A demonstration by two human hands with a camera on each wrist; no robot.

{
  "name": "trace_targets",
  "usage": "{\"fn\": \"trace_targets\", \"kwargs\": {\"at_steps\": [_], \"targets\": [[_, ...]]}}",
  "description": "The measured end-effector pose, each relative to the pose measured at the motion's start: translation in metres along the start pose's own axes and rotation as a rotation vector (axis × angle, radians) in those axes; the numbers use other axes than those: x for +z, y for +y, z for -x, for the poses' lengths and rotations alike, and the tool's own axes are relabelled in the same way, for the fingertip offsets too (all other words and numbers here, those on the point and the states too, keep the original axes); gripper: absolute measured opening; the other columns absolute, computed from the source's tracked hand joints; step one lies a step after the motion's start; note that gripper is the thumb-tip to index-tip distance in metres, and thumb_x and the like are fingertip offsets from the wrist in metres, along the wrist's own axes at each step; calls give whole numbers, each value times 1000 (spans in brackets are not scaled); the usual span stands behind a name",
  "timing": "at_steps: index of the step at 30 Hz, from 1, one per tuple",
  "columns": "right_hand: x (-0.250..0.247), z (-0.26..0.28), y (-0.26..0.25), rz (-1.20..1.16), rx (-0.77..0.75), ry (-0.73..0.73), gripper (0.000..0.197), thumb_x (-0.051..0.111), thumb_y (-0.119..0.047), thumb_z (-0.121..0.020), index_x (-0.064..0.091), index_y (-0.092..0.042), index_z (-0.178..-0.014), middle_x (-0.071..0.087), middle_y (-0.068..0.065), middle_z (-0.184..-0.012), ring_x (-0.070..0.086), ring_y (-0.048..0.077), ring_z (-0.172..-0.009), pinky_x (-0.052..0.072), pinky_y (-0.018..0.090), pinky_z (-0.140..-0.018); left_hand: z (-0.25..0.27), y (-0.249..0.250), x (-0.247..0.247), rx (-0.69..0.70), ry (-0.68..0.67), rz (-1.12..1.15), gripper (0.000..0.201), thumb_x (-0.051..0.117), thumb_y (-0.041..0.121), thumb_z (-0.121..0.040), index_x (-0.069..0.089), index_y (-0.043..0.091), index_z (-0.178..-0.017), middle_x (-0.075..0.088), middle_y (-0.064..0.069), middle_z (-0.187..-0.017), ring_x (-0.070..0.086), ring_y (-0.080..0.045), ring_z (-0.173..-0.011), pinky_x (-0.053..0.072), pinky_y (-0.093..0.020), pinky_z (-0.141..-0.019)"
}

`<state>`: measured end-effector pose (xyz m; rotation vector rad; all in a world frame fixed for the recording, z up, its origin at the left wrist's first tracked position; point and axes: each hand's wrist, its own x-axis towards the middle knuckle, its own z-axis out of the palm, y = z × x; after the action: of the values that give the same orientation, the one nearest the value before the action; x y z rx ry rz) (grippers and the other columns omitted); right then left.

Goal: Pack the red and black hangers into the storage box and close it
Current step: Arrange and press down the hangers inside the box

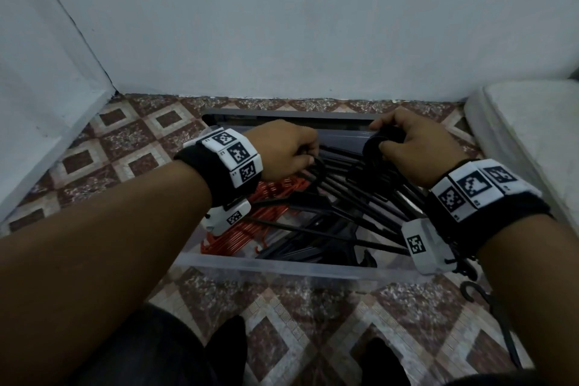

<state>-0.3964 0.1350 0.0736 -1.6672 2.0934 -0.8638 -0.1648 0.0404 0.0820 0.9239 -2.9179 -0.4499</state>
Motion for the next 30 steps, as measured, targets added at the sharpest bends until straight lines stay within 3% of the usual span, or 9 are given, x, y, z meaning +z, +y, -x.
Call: {"fn": "trace_targets", "kwargs": {"at_steps": [4,7,11,14,17,22,24,27,30], "targets": [[-7,0,1,44,17,114,20,62,-19,-86,64,-31,-102,66,-6,-94,61,16,-83,44,24,-73,4,-4,-6,-44,65,3,15,56,24,-93,61,21,-107,65,5,-93,50,-3,-68,35,-23,-61],[-12,-1,2,51,33,237,22,59,-20,-84,65,-28,-104,68,-2,-92,62,20,-83,47,28,-76,4,3,-12,-47,149,48,21,54,23,-91,60,26,-110,65,8,-83,50,6,-64,31,-7,-54],[-17,-2,5,27,70,301,22,58,-22,-82,65,-30,-102,66,-6,-89,61,17,-81,45,26,-75,3,17,-19,-62,183,67,26,54,22,-90,63,29,-113,63,8,-78,51,-1,-63,34,-14,-55],[-12,-1,6,35,68,222,18,61,-21,-84,64,-28,-100,66,-3,-92,61,17,-80,45,25,-76,-2,27,-18,-149,178,16,21,55,23,-90,72,22,-102,56,15,-65,48,2,-57,43,-19,-60],[-5,2,3,19,88,121,17,63,-19,-86,64,-27,-100,66,-1,-90,63,20,-80,45,25,-73,-7,38,-12,-236,151,42,22,56,25,-92,73,12,-89,67,4,-66,64,-15,-65,51,-26,-69],[2,7,-7,-94,58,-43,19,64,-16,-84,63,-32,-94,70,-4,-84,68,14,-73,51,25,-67,-9,58,-2,-297,35,539,18,58,21,-93,66,6,-87,73,-7,-66,72,-19,-58,61,-34,-61],[4,9,-13,-192,62,-144,19,64,-20,-79,64,-31,-95,73,1,-85,69,18,-73,56,33,-72,-11,67,1,-271,42,589,14,58,20,-93,64,7,-90,73,-7,-66,72,-19,-57,61,-34,-57],[5,13,-21,-262,47,-259,44,64,-36,-59,66,-29,-103,74,9,-91,68,34,-77,55,54,-78,-12,76,2,-293,43,650,10,54,15,-92,62,8,-91,72,-9,-64,72,-24,-59,62,-39,-61],[7,16,-20,-273,7,-324,49,68,-34,-55,63,-33,-104,72,14,-98,67,41,-92,53,60,-83,-12,82,2,-351,20,722,9,55,14,-93,62,8,-92,71,-12,-62,73,-31,-64,62,-46,-69]]}}
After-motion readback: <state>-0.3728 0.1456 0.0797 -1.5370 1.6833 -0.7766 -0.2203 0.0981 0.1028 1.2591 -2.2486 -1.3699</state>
